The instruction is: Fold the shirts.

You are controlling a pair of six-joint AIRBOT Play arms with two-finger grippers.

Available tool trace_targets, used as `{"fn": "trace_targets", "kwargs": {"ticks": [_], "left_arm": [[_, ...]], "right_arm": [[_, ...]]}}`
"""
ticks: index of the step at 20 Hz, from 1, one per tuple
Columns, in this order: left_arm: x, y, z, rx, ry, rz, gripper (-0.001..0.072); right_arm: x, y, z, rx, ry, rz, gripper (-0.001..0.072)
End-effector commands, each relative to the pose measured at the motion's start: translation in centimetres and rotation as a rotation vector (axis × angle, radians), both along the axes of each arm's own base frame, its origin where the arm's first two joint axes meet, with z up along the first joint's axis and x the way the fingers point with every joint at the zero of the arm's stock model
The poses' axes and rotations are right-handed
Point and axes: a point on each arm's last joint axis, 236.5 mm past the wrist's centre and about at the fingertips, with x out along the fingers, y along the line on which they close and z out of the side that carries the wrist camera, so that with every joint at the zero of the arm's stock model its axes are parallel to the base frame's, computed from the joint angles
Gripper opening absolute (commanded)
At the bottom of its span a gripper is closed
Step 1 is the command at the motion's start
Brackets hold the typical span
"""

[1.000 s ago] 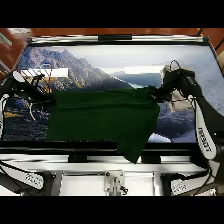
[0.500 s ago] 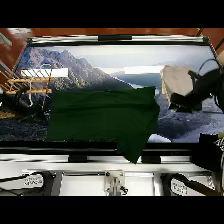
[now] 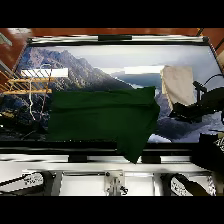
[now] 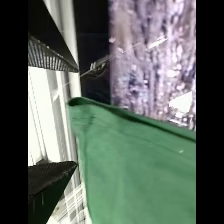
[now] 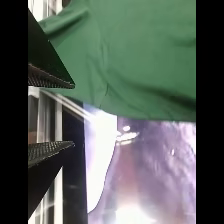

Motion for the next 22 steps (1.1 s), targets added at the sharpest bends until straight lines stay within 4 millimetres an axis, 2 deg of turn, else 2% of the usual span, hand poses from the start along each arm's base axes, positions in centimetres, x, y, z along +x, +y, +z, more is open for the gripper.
{"fn": "trace_targets", "kwargs": {"ticks": [1, 4, 7, 8, 9, 10, 13, 16, 18, 19, 22], "left_arm": [[0.5, -0.6, -1.6, 0.002, -0.002, -0.035, 0.0647], [0.8, -2.0, -2.2, -0.004, 0.002, -0.084, 0.0644], [1.5, -2.6, -2.4, 0.015, -0.001, -0.071, 0.0476], [1.5, -2.8, -2.4, 0.015, 0.003, -0.072, 0.0353], [1.4, -3.0, -2.4, 0.011, 0.006, -0.081, 0.0173], [1.3, -3.3, -2.3, -0.002, 0.004, -0.098, 0.0037], [2.0, -4.4, -1.7, -0.053, -0.037, -0.111, 0.0036], [2.6, -5.2, -1.1, -0.093, -0.074, -0.115, 0.0035], [2.6, -5.2, -1.1, -0.094, -0.073, -0.114, 0.0035], [2.6, -5.2, -1.1, -0.093, -0.074, -0.112, 0.0035], [2.6, -5.1, -1.0, -0.092, -0.079, -0.116, 0.0035]], "right_arm": [[0.7, 0.0, 0.1, 0.005, -0.035, -0.017, 0.0463], [0.7, 0.0, 0.1, 0.005, -0.035, -0.018, 0.0463], [0.6, -0.1, 0.0, 0.003, -0.030, -0.022, 0.0464], [0.3, 0.1, -0.4, 0.010, -0.015, -0.026, 0.0465], [-0.5, 0.4, -1.1, 0.025, 0.014, -0.024, 0.0489], [-1.7, 1.1, -2.3, 0.052, 0.056, -0.017, 0.0591], [-5.5, 5.3, -5.6, 0.220, 0.160, 0.016, 0.0592], [-8.4, 8.1, -8.8, 0.220, 0.228, 0.068, 0.0591], [-9.1, 9.5, -10.3, 0.183, 0.222, 0.116, 0.0591], [-9.3, 9.6, -11.1, 0.158, 0.227, 0.118, 0.0591], [-8.5, 10.4, -12.1, 0.198, 0.244, 0.034, 0.0550]]}}
